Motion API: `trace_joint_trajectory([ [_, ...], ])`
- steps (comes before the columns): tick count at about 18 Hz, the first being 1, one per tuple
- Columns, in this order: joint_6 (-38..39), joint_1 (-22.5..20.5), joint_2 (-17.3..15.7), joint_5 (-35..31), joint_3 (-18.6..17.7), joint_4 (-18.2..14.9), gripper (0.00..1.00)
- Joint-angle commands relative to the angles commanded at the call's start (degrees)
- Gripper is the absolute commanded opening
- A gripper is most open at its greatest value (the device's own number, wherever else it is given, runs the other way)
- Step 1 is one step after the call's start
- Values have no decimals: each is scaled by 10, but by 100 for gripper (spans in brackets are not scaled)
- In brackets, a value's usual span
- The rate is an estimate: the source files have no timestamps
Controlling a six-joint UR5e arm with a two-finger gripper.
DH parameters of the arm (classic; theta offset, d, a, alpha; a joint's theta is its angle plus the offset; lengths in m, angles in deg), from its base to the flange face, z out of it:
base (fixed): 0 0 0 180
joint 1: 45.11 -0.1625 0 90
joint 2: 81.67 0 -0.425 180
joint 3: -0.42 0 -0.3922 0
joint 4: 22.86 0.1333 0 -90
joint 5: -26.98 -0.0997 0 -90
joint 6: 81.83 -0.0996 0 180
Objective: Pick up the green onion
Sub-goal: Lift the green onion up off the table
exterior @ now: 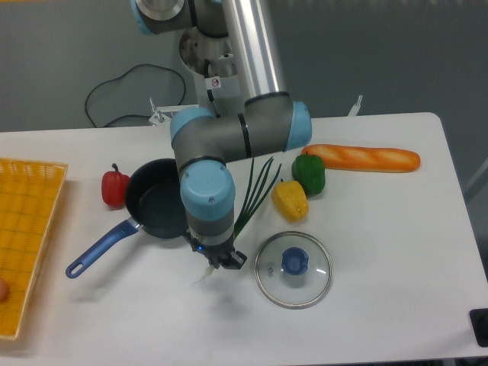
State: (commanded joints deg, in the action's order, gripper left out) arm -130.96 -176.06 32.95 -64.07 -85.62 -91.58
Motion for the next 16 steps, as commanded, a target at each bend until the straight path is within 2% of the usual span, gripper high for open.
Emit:
trace_joint_trajectory([
  [5,4,4,-6,0,0,-17,7],
  [16,3,2,-12,1,-1,-16,8],
])
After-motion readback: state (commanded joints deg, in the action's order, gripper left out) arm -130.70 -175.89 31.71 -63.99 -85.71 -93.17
